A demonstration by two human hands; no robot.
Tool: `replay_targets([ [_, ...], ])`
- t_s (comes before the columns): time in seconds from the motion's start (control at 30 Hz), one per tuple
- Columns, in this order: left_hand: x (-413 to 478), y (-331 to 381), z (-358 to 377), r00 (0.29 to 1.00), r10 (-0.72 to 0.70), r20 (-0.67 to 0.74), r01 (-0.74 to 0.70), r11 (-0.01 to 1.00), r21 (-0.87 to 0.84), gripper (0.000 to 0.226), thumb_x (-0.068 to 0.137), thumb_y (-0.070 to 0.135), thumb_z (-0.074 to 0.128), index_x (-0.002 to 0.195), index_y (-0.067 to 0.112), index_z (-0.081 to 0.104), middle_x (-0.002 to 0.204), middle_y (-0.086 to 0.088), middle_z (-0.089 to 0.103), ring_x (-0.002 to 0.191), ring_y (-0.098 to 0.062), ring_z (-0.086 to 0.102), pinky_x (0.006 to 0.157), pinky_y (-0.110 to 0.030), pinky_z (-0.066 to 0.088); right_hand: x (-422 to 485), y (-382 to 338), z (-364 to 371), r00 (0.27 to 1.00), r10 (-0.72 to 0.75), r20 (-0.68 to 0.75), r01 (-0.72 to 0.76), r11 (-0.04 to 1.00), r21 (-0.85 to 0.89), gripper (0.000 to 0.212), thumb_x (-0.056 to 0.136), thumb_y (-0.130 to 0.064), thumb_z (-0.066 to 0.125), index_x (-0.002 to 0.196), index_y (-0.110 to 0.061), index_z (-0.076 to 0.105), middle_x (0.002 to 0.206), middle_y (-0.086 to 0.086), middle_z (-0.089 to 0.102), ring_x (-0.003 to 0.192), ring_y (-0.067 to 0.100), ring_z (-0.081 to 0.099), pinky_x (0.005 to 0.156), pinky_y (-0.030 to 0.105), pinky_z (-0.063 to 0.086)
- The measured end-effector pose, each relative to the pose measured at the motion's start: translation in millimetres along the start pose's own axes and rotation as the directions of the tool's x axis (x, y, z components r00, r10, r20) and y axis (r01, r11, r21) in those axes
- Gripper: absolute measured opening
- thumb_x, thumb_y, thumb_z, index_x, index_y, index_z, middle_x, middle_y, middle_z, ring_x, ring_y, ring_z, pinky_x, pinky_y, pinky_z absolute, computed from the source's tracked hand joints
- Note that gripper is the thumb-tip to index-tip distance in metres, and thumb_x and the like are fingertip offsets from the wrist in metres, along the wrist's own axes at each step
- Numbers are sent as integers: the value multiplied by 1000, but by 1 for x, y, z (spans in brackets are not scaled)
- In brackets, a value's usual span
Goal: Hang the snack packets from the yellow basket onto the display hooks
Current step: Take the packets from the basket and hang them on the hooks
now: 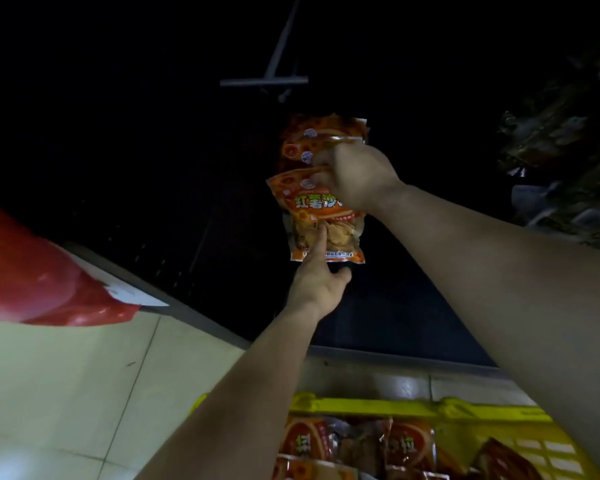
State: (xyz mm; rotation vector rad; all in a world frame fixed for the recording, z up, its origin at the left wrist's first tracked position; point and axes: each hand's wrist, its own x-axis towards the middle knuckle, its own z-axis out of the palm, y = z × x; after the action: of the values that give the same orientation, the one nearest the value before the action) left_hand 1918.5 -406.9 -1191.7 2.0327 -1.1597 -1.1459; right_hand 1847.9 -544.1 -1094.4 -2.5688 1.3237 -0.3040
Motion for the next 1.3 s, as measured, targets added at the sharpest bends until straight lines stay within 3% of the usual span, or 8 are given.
replay_targets([
  [0.13, 9, -1, -2, 1000, -8, 8, 8, 999, 38, 88, 95, 36, 61, 151, 58, -4, 159, 3, 36, 134, -20, 48, 92, -22, 36, 3, -4, 3, 1000, -14, 0, 14, 996, -86, 33, 96, -48, 52, 123, -32, 62, 115, 7, 68, 112, 31, 61, 89, 40, 50],
  [0.3, 7, -7, -11, 1000, 5, 30, -7, 998, 67, 85, 97, 33, 59, 151, 58, -1, 155, 3, 40, 104, -5, 58, 82, -18, 41, -27, 7, -3, 989, 29, -144, -53, 985, -165, 77, 87, -59, 62, 149, -24, 34, 141, 7, 48, 132, 32, 42, 108, 50, 31],
  [0.4, 1, -4, -15, 1000, 2, 7, -2, 998, 68, 80, 98, 31, 59, 153, 56, 6, 158, 2, 37, 128, -18, 52, 93, -21, 38, -57, 16, -6, 968, 127, -217, -153, 982, -110, 83, 85, -51, 68, 150, -18, 28, 141, 14, 44, 128, 36, 44, 103, 51, 38],
  [0.63, -37, 2, -30, 999, 22, 30, -25, 993, 112, 72, 97, 31, 59, 151, 55, 18, 156, 4, 40, 135, -21, 47, 103, -25, 40, -126, 22, -11, 958, 287, -5, -287, 957, -43, 77, 90, -47, 62, 151, -17, 26, 143, 12, 43, 129, 33, 44, 102, 49, 44],
  [0.83, -104, 24, -54, 997, 73, 18, -75, 964, 257, 66, 97, 33, 59, 154, 41, 27, 151, -2, 46, 129, -22, 52, 107, -37, 45, -186, 0, -37, 947, 293, 135, -290, 956, -39, 69, 92, -47, 59, 150, -21, 31, 143, 8, 44, 131, 31, 43, 105, 46, 43],
  [1.03, -188, 24, -60, 995, 86, 46, -96, 935, 341, 62, 94, 34, 62, 151, 29, 39, 143, -8, 53, 124, -25, 56, 104, -37, 46, -263, -22, -71, 944, 272, 188, -277, 961, -1, 56, 94, -46, 57, 144, -23, 41, 137, 6, 46, 128, 32, 45, 101, 47, 45],
  [1.2, -246, -6, -47, 994, 96, 56, -110, 926, 362, 54, 93, 30, 65, 144, 24, 49, 139, -5, 57, 123, -24, 58, 103, -32, 44, -329, -29, -71, 964, 222, 148, -235, 969, 78, 35, 97, -36, 55, 129, -22, 55, 121, 1, 53, 115, 25, 54, 92, 41, 50],
  [1.3, -264, -32, -33, 996, 35, 86, -70, 898, 435, 53, 93, 35, 64, 142, 22, 50, 138, -8, 59, 122, -28, 58, 101, -33, 46, -360, -33, -54, 948, 223, 229, -252, 962, 108, 19, 95, -30, 57, 112, -23, 62, 111, 1, 61, 104, 25, 60, 81, 36, 51],
])
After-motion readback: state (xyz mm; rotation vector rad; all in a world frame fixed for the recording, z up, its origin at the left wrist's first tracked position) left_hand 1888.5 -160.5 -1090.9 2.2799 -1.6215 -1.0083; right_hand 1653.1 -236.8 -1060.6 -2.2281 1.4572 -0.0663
